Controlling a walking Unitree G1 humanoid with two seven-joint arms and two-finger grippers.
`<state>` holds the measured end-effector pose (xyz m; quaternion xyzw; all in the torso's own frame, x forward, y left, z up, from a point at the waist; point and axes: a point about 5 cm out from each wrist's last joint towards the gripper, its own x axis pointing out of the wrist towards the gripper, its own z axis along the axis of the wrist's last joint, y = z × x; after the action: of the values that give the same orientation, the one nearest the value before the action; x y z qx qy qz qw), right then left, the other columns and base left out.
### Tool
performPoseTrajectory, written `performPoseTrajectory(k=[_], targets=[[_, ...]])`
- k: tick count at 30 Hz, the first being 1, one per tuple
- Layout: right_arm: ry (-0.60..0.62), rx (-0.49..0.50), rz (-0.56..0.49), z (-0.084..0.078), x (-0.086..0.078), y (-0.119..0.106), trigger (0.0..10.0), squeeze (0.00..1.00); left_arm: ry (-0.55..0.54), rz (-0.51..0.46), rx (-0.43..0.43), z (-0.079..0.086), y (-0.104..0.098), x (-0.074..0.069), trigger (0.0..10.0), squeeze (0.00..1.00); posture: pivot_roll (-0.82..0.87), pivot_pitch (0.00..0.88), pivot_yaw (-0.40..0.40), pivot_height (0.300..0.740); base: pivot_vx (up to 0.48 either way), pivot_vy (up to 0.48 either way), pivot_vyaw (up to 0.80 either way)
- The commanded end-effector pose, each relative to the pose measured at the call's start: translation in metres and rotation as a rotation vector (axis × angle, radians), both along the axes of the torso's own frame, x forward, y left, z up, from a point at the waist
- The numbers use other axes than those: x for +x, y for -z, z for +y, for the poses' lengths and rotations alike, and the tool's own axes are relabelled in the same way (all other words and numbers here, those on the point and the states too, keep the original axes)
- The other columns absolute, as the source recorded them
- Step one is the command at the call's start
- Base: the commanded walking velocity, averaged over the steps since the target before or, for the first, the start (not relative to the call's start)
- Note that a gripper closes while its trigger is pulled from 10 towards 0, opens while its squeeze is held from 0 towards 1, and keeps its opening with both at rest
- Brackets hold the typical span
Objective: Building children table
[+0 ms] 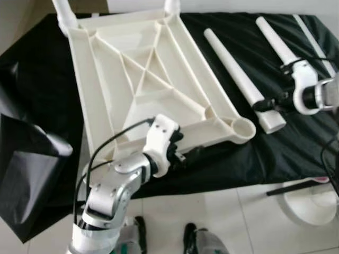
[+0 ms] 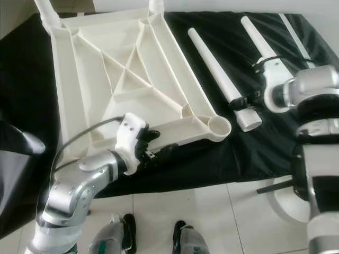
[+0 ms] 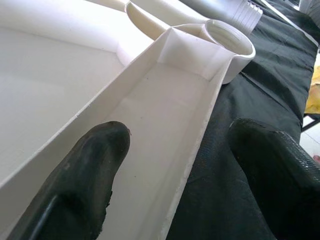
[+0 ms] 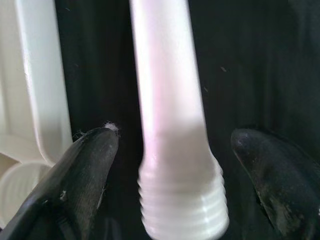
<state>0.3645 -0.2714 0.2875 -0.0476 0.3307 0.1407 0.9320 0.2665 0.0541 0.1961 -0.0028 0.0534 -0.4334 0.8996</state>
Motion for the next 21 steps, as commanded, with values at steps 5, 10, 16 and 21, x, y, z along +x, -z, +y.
performPoseTrajectory(k=[5,10,16,21], targets=[[0.034,-0.017,-0.094,-0.001,0.006,0.010,10.0,0.00,0.003,0.020,0.007,0.001,0.005,0.000,10.0,0.00,0.09,0.236,-0.065,0.740,0.000,0.000,0.00],[0.059,-0.012,-0.128,0.007,0.013,0.016,10.0,0.00,0.003,0.019,0.010,0.001,0.005,-0.001,10.0,0.00,0.10,0.241,-0.062,0.740,0.000,0.000,0.00],[0.081,0.029,-0.192,0.022,0.022,0.021,10.0,0.00,0.003,0.031,0.018,0.003,0.006,-0.004,10.0,0.00,0.11,0.255,-0.057,0.740,0.000,0.000,0.00],[0.091,0.008,-0.237,0.028,0.027,0.022,10.0,0.00,0.004,0.036,0.021,0.004,0.006,-0.008,10.0,0.00,0.12,0.276,-0.053,0.740,0.000,0.000,0.00]])
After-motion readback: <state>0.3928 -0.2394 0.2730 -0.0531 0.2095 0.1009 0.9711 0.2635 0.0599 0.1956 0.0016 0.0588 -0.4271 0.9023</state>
